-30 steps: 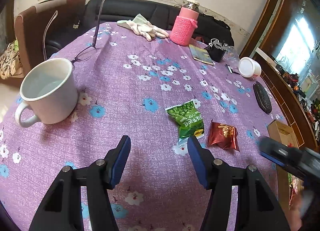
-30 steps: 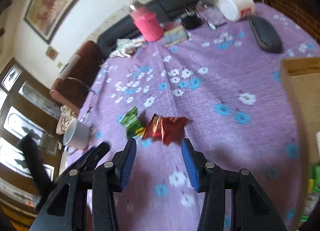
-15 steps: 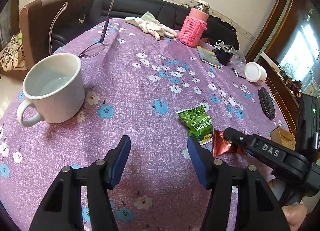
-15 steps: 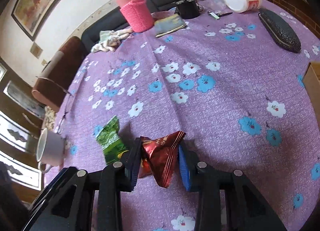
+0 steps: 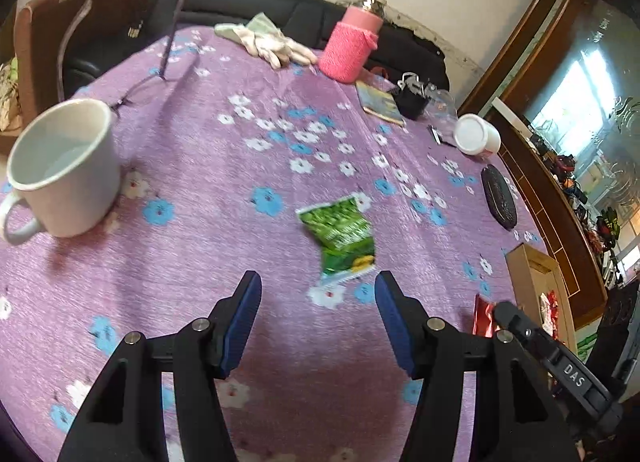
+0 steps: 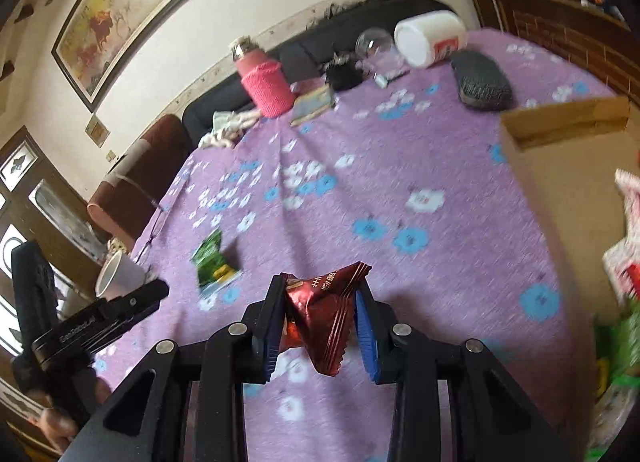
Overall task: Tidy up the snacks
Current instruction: 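Grasp the green pea snack bag with left gripper while right gripper grasps red-brown candy, then lift and carry the green bag with left gripper while right gripper carries candy toward tray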
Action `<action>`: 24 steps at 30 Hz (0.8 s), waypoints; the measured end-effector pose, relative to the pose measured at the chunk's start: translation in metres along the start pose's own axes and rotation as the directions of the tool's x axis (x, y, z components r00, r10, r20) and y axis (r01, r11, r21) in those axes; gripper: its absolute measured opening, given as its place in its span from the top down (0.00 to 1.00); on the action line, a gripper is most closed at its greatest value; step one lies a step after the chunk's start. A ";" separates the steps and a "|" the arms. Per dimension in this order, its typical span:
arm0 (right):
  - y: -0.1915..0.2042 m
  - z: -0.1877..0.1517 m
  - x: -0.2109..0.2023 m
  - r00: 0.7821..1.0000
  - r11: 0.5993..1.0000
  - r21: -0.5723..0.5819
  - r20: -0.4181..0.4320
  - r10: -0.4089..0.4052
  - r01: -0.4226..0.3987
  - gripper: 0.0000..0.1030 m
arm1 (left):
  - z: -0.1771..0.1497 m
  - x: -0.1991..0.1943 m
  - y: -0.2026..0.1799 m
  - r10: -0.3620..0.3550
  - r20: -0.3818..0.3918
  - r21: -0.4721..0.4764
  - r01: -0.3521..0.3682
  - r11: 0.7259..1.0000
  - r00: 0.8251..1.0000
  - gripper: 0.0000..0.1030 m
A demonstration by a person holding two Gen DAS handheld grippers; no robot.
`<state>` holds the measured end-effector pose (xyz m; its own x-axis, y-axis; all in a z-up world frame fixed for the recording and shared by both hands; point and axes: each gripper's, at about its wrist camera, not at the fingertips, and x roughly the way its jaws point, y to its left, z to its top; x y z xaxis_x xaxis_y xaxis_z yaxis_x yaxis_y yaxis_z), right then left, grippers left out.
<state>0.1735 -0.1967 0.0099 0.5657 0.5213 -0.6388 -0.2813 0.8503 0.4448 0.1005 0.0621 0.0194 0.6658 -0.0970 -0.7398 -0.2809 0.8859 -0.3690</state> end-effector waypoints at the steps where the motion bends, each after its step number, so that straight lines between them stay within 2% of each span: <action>1: 0.000 0.001 -0.001 1.000 1.000 -0.010 0.007 -0.007 0.007 0.66 | 0.002 0.002 -0.002 0.000 -0.011 -0.008 0.000 1.000 1.000 0.44; 3: 0.001 0.002 -0.007 1.000 1.000 -0.017 0.023 0.009 -0.008 0.66 | 0.007 0.007 -0.008 0.016 -0.027 -0.032 -0.017 0.999 0.999 0.44; 6: 0.004 0.003 -0.017 0.998 0.999 -0.023 0.051 0.042 -0.040 0.66 | 0.018 0.021 -0.021 0.097 -0.059 -0.017 -0.098 0.995 0.994 0.44; 10: 0.005 0.005 -0.020 0.997 0.998 -0.018 0.057 0.054 -0.053 0.66 | 0.027 0.050 -0.034 0.190 -0.088 0.000 -0.191 0.982 0.978 0.44; 12: 0.004 0.005 -0.020 0.997 0.998 -0.012 0.057 0.055 -0.055 0.66 | 0.028 0.060 -0.038 0.212 -0.086 0.017 -0.212 0.977 0.973 0.44; 14: 0.003 0.006 -0.019 0.997 0.999 -0.010 0.058 0.049 -0.049 0.66 | 0.030 0.072 -0.042 0.274 -0.079 0.059 -0.270 0.961 0.958 0.45; 16: 0.003 0.006 -0.017 0.997 0.999 -0.006 0.054 0.050 -0.049 0.66 | 0.029 0.075 -0.043 0.294 -0.051 0.079 -0.290 0.954 0.954 0.63; 19: 0.001 0.006 -0.018 0.997 0.998 0.000 0.051 0.056 -0.056 0.66 | 0.024 0.072 -0.043 0.296 -0.026 0.116 -0.291 0.950 0.955 0.63; 24: 0.002 0.006 -0.017 0.998 0.999 -0.003 0.048 0.050 -0.050 0.66 | 0.011 0.058 -0.039 0.278 -0.039 0.099 -0.273 0.957 0.960 0.63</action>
<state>0.1680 -0.2046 0.0249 0.5877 0.5589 -0.5851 -0.3111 0.8236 0.4742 0.1573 0.0272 -0.0031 0.5341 0.1358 -0.8344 -0.3823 0.9191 -0.0952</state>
